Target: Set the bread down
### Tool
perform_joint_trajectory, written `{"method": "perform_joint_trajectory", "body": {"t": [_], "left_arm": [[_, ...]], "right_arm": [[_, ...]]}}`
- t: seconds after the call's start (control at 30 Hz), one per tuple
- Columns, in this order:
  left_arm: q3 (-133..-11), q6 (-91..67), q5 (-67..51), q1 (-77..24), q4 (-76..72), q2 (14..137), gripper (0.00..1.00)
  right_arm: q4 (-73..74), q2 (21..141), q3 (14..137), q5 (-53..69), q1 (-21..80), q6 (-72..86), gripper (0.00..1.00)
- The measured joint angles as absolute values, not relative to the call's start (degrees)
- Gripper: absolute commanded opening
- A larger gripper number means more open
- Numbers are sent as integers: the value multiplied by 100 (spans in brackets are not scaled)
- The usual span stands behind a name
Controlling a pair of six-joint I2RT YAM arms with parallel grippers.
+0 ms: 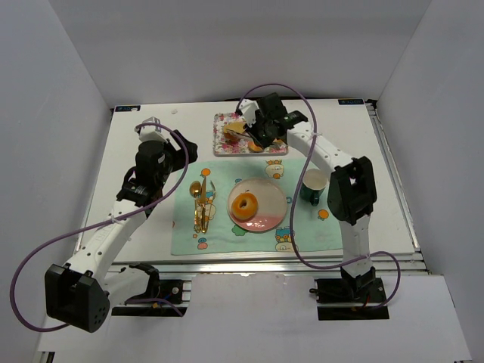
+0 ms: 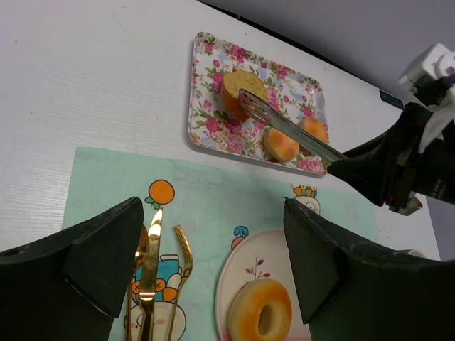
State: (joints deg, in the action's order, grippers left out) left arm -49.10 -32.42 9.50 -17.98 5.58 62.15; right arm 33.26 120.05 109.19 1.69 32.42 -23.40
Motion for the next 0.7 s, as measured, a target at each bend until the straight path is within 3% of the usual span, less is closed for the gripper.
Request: {"method": "perform_joint_trajectory", "body": {"t": [0.2, 0.7], "left_arm": [[-4910, -3240, 965, -1793, 569, 6208, 89], [-4912, -3238, 967, -1772, 596, 6167, 89]], "right_arm": [[3221, 11030, 10145, 847, 3229, -2648, 1], [3669, 6949, 6600, 2276, 2783, -4565, 0]]}}
